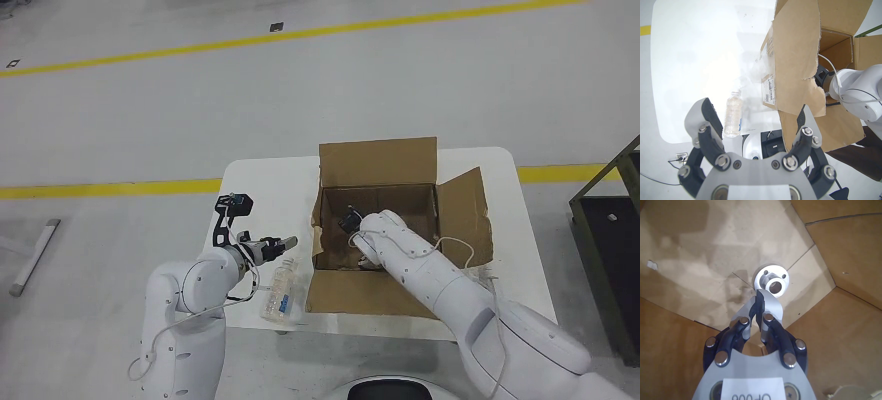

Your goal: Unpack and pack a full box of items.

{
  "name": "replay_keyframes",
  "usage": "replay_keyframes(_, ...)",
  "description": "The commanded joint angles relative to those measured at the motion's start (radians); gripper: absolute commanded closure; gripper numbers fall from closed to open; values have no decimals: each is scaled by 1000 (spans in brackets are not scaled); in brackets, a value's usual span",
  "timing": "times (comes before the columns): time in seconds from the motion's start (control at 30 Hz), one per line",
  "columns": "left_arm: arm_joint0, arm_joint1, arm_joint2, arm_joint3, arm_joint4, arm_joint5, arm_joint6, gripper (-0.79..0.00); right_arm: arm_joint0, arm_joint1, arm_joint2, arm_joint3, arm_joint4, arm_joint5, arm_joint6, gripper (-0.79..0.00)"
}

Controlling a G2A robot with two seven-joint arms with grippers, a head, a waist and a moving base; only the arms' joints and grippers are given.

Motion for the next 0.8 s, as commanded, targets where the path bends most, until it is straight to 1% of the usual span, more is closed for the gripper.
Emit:
replay_keyframes(0.0, 0, 0, 0, 0, 0, 0, 0, -785, -3, -2, 0, -2, -2, 3, 3, 0)
replay_keyframes(0.07, 0, 0, 0, 0, 0, 0, 0, -785, -4, -3, 2, -3, -3, 5, 2, -71)
replay_keyframes(0.1, 0, 0, 0, 0, 0, 0, 0, -785, -4, -3, 3, -3, -4, 7, 2, -126)
replay_keyframes(0.13, 0, 0, 0, 0, 0, 0, 0, -785, -4, -3, 5, -3, -4, 7, 2, -206)
replay_keyframes(0.2, 0, 0, 0, 0, 0, 0, 0, -785, -4, -3, 8, -2, -5, 7, 2, -271)
replay_keyframes(0.3, 0, 0, 0, 0, 0, 0, 0, -785, -1, -1, 16, -2, -2, 8, -1, -299)
replay_keyframes(0.6, 0, 0, 0, 0, 0, 0, 0, -785, 32, 21, 72, 21, 29, 15, -52, -323)
replay_keyframes(0.77, 0, 0, 0, 0, 0, 0, 0, -785, 46, 30, 89, 38, 33, 1, -64, -339)
